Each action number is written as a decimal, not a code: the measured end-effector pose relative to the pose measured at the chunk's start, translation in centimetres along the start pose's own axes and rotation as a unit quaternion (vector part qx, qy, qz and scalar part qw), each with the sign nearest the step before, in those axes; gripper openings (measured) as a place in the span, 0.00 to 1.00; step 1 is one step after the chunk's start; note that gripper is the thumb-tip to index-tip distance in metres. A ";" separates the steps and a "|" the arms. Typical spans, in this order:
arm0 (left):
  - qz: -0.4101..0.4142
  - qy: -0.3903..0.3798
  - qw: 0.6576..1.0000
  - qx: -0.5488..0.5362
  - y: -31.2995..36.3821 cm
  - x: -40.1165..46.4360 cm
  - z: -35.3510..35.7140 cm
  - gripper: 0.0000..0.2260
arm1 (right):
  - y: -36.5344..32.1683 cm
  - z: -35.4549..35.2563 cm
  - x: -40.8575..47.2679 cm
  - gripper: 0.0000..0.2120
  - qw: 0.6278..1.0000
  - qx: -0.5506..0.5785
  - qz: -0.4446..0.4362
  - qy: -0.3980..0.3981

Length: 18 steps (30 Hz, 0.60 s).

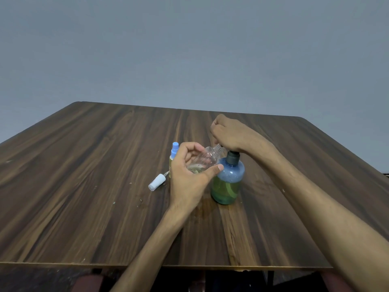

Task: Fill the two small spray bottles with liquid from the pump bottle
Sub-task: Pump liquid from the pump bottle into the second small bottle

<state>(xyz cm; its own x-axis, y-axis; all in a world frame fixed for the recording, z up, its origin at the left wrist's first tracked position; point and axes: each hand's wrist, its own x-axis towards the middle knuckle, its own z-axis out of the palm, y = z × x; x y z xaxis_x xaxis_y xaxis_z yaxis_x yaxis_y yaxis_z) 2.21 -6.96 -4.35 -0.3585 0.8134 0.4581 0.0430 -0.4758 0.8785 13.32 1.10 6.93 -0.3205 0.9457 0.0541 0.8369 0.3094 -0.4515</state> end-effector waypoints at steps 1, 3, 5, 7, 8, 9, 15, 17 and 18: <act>-0.004 -0.001 1.000 -0.002 0.1 0.0 0.0 0.21 | -0.1 0.2 0.0 0.13 1.000 -0.006 0.003 -0.005; -0.003 0.001 1.000 -0.001 0.0 -0.1 -0.1 0.21 | -0.2 0.2 -0.1 0.14 1.000 -0.022 0.001 -0.006; 0.000 -0.003 1.000 0.002 -0.1 -0.1 -0.1 0.21 | -0.2 -0.3 -0.3 0.15 1.000 -0.019 -0.006 0.008; 0.000 -0.003 1.000 0.002 -0.1 0.0 0.0 0.21 | -0.2 -0.5 -0.2 0.15 1.000 -0.007 -0.007 0.019; -0.002 -0.005 1.000 0.001 -0.2 0.0 0.0 0.21 | -0.1 -0.3 -0.2 0.15 1.000 -0.006 -0.002 0.013; -0.004 -0.005 1.000 -0.001 -0.2 0.0 0.0 0.21 | -0.1 0.0 -0.2 0.15 1.000 -0.009 0.005 0.000; 0.004 -0.002 1.000 0.004 -0.3 0.0 -0.1 0.21 | -0.1 -0.2 -0.3 0.14 1.000 -0.004 -0.009 0.022; -0.001 -0.004 1.000 0.001 -0.4 0.1 0.0 0.21 | -0.1 0.0 -0.2 0.14 1.000 -0.003 0.003 0.006; -0.002 -0.002 1.000 0.001 -0.3 0.1 0.0 0.22 | -0.1 0.2 -0.2 0.14 1.000 -0.011 0.006 -0.004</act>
<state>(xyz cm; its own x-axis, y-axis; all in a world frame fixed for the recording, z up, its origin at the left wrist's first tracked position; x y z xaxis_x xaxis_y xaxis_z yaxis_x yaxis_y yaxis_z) 2.16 -6.74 -4.59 -0.3555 0.8160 0.4559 0.0441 -0.4725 0.8802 13.18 0.86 6.82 -0.3133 0.9488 0.0410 0.8506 0.2996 -0.4321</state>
